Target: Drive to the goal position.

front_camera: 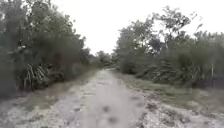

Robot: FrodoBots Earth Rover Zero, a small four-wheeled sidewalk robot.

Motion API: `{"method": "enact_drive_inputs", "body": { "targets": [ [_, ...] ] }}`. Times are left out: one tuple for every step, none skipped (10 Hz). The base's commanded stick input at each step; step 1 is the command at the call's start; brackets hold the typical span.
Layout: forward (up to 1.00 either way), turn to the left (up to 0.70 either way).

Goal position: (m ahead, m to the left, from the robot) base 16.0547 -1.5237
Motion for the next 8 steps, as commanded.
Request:
{"method": "enact_drive_inputs", "body": {
  "targets": [
    [0.70, 0.00],
    [0.70, 0.00],
    [0.70, 0.00],
    [0.70, 0.00],
    [0.70, 0.00],
    [0.70, 0.00],
    [0.70, 0.00],
    [0.70, 0.00]
  ]
}}
